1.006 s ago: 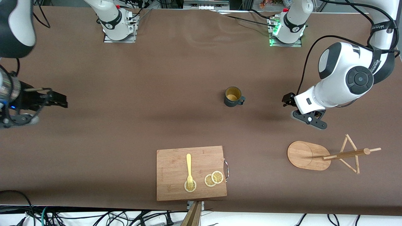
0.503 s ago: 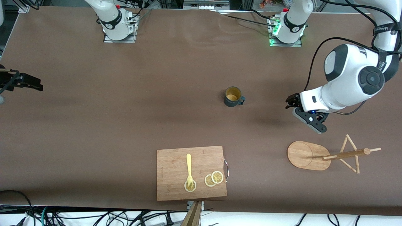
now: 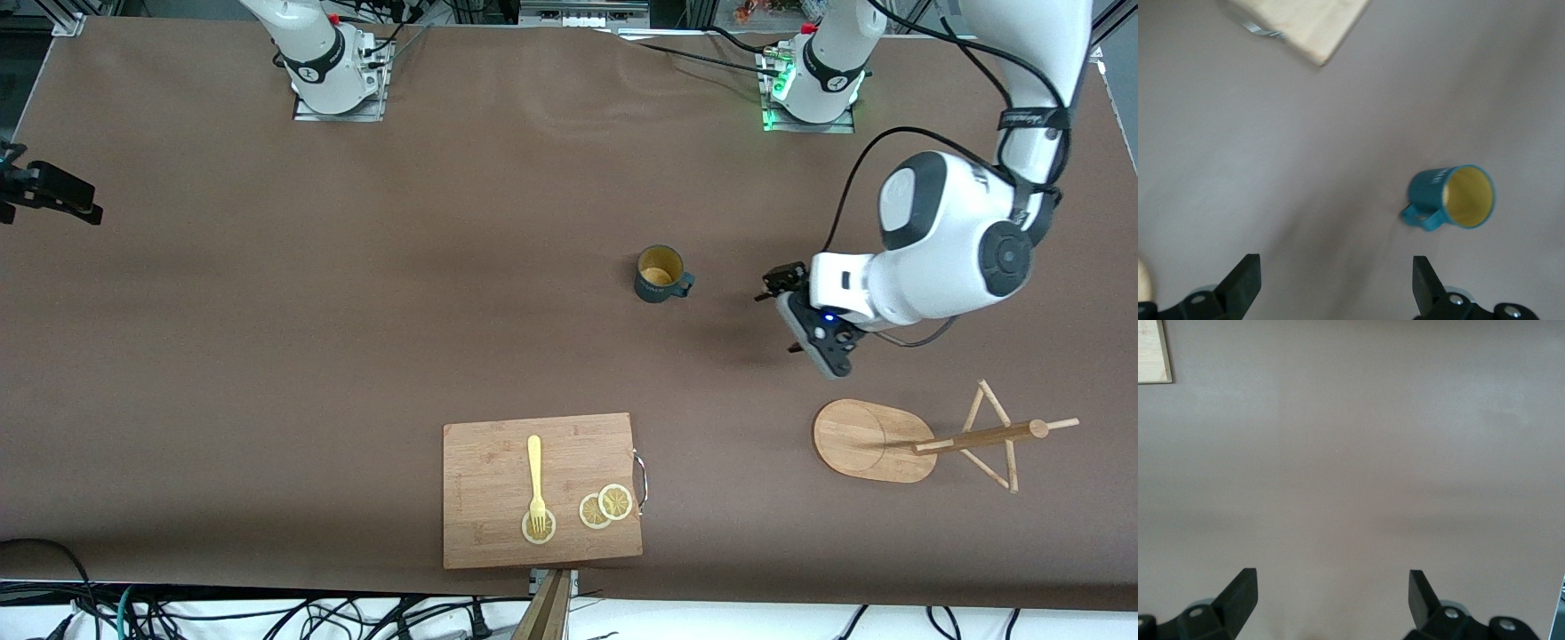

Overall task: Pass cup and hang on rack
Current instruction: 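Grasp the teal mug handle with the left gripper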

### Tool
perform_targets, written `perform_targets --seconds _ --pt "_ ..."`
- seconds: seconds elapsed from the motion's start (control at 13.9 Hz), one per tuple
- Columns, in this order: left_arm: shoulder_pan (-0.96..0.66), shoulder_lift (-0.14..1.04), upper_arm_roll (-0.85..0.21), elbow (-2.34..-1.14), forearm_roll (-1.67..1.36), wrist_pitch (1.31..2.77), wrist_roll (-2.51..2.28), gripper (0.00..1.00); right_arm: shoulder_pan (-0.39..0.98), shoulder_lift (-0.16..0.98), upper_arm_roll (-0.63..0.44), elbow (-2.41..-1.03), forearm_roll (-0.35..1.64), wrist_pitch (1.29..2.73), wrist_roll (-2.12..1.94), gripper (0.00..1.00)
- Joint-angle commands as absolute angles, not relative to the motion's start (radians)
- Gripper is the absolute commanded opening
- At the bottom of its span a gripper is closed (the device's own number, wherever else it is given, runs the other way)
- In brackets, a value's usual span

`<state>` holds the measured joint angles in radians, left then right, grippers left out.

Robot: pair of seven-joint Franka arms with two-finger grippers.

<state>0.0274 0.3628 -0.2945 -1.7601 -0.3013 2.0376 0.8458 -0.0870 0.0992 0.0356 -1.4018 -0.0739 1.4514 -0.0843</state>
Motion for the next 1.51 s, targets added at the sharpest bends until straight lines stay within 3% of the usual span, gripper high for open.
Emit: perform_targets --seconds 0.0,0.43,0.72,1.44 --pt "0.023 0.397 -0.354 -1.758 -0.356 2.063 0.971 1.00 -0.101 0.052 0.043 -1.447 -0.068 1.470 -0.094 1.00" --pt "0.084 0.429 -0.394 -1.824 -0.638 2.056 1.420 1.00 -0.098 0.078 0.025 -1.439 -0.041 1.457 -0.075 1.00" --pt "0.129 0.465 -0.396 -1.832 -0.693 2.022 1.569 1.00 -0.101 0.080 0.025 -1.437 -0.037 1.460 -0.064 1.00" --pt "0.164 0.511 -0.393 -1.983 -0.854 2.006 1.983 1.00 -0.101 0.083 0.025 -1.437 -0.026 1.468 -0.063 1.00"
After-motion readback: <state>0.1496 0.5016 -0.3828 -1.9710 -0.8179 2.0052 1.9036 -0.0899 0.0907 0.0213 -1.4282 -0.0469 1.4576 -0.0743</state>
